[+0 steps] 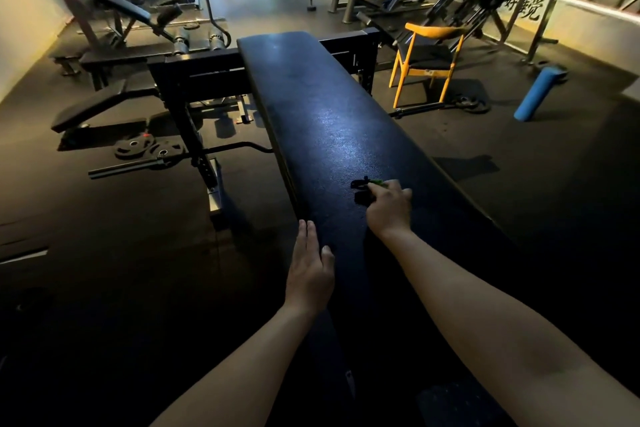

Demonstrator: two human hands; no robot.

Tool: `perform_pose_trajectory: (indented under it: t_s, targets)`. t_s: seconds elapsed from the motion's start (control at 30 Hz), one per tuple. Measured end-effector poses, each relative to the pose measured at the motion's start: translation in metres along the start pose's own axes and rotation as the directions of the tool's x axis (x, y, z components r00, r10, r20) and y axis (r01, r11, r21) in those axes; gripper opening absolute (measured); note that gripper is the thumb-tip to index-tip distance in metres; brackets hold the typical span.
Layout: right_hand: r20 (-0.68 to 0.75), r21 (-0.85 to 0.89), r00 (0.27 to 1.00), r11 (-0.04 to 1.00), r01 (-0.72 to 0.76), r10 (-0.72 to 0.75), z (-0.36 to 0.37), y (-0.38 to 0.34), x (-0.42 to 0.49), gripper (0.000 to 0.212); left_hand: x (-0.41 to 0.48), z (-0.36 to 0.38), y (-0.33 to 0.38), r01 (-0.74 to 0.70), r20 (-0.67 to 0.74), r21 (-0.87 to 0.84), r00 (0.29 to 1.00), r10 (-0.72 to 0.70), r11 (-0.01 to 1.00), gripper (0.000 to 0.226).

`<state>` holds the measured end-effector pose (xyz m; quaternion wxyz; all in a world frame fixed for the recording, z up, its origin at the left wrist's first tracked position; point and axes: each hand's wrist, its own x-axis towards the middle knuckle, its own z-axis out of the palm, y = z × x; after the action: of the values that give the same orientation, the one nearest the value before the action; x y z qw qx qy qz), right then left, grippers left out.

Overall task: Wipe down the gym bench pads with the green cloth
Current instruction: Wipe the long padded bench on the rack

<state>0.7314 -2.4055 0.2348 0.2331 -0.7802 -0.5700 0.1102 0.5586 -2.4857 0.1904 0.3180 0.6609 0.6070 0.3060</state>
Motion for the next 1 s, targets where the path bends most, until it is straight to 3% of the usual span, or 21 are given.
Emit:
perform_pose_trajectory:
  t_s: [0.07, 0.1, 0.2, 0.27, 0.33, 0.47, 0.57, 0.77, 0.87, 0.93, 1.0]
  targets:
    - [-0.006, 0.062, 1.000, 0.998, -0.018, 0.018, 0.003, -0.014, -0.005, 0.049, 0.000, 0.002, 0.000, -0.007, 0.004, 0.004, 1.000, 0.007, 1.000, 0.062]
    - [-0.001, 0.117, 0.999, 0.992, 0.042, -0.042, 0.005, -0.024, -0.008, 0.048, 0.000, 0.002, -0.001, -0.008, 0.005, 0.006, 1.000, 0.008, 1.000, 0.067]
    - [0.087, 0.248, 0.914, 0.897, 0.365, -0.396, 0.019, -0.051, -0.023, 0.042, 0.000, 0.002, -0.008, -0.085, -0.008, 0.018, 0.996, 0.086, 0.996, 0.076]
    - [0.200, 0.208, 0.840, 0.860, 0.466, -0.504, 0.024, -0.059, -0.033, 0.040, 0.002, 0.001, -0.011, -0.145, -0.022, 0.032, 0.989, 0.145, 0.989, 0.074]
    - [0.202, 0.153, 0.849, 0.872, 0.465, -0.489, 0.024, -0.052, -0.034, 0.039, 0.002, 0.000, -0.009, -0.117, -0.051, -0.012, 0.992, 0.116, 0.993, 0.071]
    - [0.096, 0.066, 0.929, 0.933, 0.353, -0.358, 0.014, -0.015, -0.028, 0.039, 0.003, 0.004, -0.005, -0.076, -0.043, 0.066, 0.996, 0.079, 0.995, 0.084]
    - [0.012, -0.001, 0.975, 0.975, 0.223, -0.223, 0.003, 0.007, -0.023, 0.040, 0.003, 0.003, -0.005, -0.049, -0.022, 0.067, 0.998, 0.051, 0.997, 0.070]
    - [-0.066, -0.014, 0.998, 1.000, 0.011, -0.012, -0.011, 0.010, -0.025, 0.045, 0.002, 0.003, -0.002, -0.049, -0.020, 0.039, 0.999, 0.049, 0.998, 0.078]
    - [-0.031, 0.073, 0.981, 0.979, 0.192, -0.190, -0.002, -0.011, -0.038, 0.042, 0.003, 0.004, -0.007, -0.048, -0.038, 0.043, 0.998, 0.050, 0.998, 0.088]
    - [0.048, 0.129, 0.925, 0.921, 0.367, -0.376, 0.010, -0.023, -0.051, 0.042, 0.004, 0.004, -0.008, -0.057, -0.048, 0.046, 0.997, 0.059, 0.997, 0.085]
    - [0.114, 0.114, 0.893, 0.899, 0.423, -0.435, 0.014, -0.029, -0.058, 0.040, 0.003, 0.003, -0.006, -0.056, -0.059, 0.062, 0.996, 0.060, 0.996, 0.079]
